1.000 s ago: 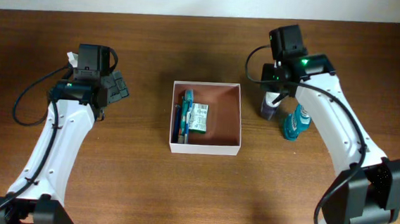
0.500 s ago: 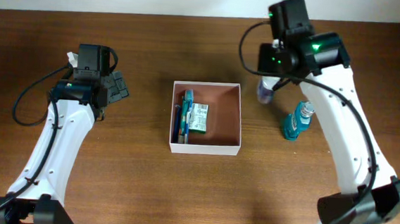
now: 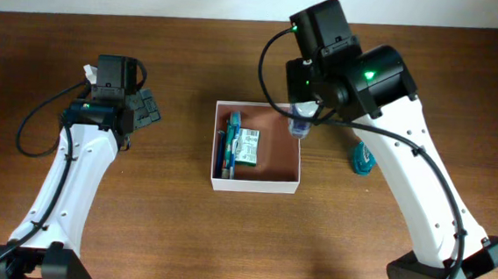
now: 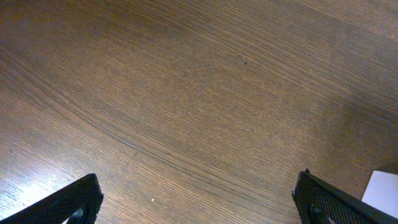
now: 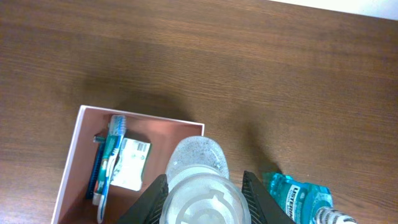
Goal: Pack container
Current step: 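Lift the soap bottle and carry it left over the pink box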
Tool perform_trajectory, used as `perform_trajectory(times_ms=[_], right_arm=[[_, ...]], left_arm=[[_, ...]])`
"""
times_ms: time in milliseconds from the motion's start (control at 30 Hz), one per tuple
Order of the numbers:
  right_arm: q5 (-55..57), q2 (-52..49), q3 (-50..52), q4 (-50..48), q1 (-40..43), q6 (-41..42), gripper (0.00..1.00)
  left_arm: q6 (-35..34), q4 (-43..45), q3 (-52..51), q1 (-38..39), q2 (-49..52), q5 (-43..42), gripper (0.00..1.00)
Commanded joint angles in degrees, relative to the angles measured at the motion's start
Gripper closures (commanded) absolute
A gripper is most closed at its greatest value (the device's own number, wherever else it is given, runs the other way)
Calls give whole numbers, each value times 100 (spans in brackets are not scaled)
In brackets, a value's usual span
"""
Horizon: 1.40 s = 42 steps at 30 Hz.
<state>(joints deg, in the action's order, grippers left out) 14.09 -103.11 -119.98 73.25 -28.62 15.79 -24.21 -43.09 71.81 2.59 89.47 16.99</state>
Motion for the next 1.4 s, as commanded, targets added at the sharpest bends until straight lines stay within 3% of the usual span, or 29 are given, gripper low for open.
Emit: perform_trajectory(times_ms=[0, 1367], right_arm=[[160, 186, 0, -111, -105, -31, 70], [-184, 149, 2439, -2306, -105, -39, 71]], left_arm=[[7, 15, 44, -13, -42, 83, 1], [7, 15, 44, -13, -42, 81, 1]])
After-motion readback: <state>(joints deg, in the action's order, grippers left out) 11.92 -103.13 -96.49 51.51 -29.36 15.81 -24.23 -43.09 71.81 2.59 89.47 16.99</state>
